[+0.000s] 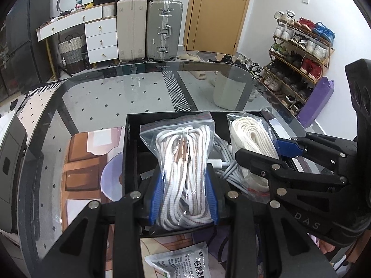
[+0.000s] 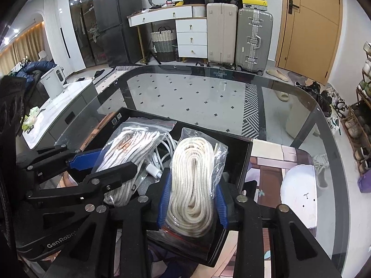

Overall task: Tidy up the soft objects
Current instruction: 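Carry both bagged cables over the black box and lower them inside, then open both grippers and withdraw them from the box toward the table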

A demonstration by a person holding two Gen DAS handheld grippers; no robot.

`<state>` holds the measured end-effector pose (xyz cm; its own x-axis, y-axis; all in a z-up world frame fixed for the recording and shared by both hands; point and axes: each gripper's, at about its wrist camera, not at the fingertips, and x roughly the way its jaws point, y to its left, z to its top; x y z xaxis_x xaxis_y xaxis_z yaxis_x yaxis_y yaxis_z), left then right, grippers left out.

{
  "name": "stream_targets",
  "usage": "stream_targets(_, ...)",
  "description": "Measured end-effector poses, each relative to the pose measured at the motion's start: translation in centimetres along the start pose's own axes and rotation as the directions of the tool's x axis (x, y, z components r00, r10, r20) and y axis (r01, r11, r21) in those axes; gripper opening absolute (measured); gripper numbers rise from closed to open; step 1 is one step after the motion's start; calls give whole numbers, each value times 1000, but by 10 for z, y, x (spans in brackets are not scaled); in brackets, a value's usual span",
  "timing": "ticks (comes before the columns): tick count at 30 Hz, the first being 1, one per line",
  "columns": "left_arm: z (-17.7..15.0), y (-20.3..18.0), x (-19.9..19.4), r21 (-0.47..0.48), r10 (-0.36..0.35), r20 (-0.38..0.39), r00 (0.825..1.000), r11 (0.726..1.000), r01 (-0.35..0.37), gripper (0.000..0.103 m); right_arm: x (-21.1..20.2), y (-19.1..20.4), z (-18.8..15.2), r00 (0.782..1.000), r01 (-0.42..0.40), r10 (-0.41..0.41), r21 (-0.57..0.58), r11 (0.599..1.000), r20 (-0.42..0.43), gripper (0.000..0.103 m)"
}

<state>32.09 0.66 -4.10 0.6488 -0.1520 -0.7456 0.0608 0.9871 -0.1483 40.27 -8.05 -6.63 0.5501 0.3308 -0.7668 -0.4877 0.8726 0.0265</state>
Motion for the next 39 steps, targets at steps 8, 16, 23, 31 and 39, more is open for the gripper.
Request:
stream_targets(8, -2, -1, -13, -2, -27, 3, 1000, 1000, 27, 58, -19, -4, -4, 999, -31, 31, 4, 1000, 17, 44)
stream_targets(16, 3, -6, -51, 17, -29, 85, 996, 999, 28, 78, -48, -1, -11, 997, -50, 49, 6, 999, 54, 55)
stream_targets(23, -4, -10, -82, 39, -6, 108, 994, 999, 2, 78, -72, 13, -24, 996, -70, 71, -18, 997, 52, 55)
stream_targets(31, -39, -6, -108, 77, -5, 108, 994, 997, -3, 78, -79, 32, -61, 989, -148, 149, 8, 989, -19, 55)
stream_targets(39, -100, 4, -108, 120, 47, 21, 999, 992, -49, 78, -78, 47, -112, 956, -243, 258, 115, 963, -140, 55)
